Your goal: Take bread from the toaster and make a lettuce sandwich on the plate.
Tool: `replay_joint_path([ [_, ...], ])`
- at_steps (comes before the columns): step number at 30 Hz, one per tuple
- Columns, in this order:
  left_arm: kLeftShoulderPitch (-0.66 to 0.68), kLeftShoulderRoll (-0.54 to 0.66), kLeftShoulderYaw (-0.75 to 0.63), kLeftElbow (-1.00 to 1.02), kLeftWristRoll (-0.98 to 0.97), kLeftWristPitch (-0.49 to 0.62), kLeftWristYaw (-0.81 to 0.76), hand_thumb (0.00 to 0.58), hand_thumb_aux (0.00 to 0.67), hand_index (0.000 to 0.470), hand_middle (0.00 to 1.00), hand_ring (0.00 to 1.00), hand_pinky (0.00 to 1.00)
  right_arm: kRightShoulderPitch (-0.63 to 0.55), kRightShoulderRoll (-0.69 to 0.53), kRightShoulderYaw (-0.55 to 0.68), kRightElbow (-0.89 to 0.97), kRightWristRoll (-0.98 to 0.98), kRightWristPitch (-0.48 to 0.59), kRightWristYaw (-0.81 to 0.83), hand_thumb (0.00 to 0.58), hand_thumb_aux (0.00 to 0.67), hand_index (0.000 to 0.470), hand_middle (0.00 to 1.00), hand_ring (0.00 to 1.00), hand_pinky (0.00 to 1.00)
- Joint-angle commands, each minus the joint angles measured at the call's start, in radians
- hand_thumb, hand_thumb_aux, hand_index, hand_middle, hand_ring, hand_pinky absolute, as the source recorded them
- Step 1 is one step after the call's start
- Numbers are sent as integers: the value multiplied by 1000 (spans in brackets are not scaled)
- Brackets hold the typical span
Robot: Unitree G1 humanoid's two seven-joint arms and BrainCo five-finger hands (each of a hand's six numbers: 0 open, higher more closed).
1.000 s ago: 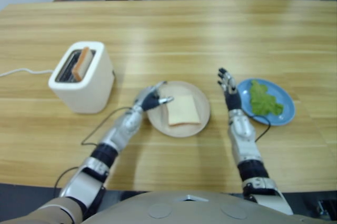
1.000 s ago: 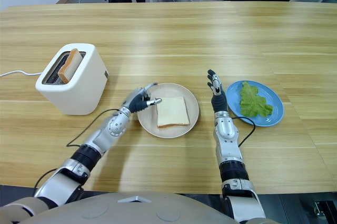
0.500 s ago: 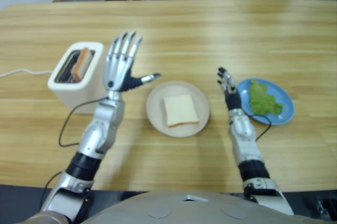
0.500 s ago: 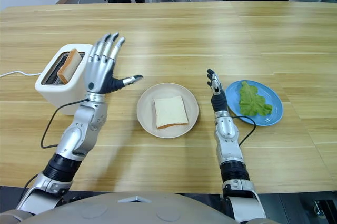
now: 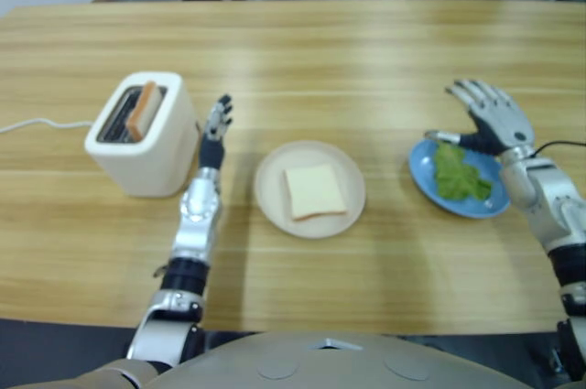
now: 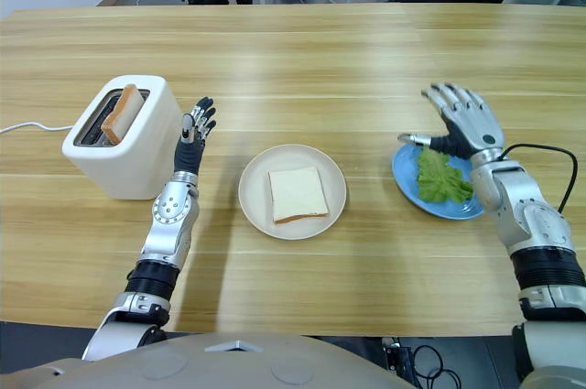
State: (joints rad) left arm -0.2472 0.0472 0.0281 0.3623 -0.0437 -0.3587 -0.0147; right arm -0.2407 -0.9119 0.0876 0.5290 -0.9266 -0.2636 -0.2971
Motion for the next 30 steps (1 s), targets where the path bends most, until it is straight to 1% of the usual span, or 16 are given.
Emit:
replay_joint_path([
  [1,4,2,-6,26,27,-6,0,0,0,0,0,0,0,-9,-25,74,96,-51,20,-40,0,0,0,0,0,0],
  [6,12,0,-5,21,36,-4,4,0,0,0,0,0,0,-17,-46,131,184,-54,17,-60,0,0,0,0,0,0],
  [12,18,-5,-8,21,52,-7,9,0,0,0,0,0,0,-64,-60,206,299,-70,9,-91,0,0,0,0,0,0],
  [20,24,-5,-10,11,32,8,-16,0,0,0,0,0,0,-57,-92,252,342,-57,3,-118,0,0,0,0,0,0],
  [24,32,-1,-7,-5,30,13,-28,0,0,0,0,0,0,-49,-84,278,361,-60,1,-127,0,0,0,0,0,0],
  [30,49,0,-5,-26,33,21,-33,0,0,0,0,0,0,-90,-46,341,450,-66,-13,-136,0,0,0,0,0,0],
])
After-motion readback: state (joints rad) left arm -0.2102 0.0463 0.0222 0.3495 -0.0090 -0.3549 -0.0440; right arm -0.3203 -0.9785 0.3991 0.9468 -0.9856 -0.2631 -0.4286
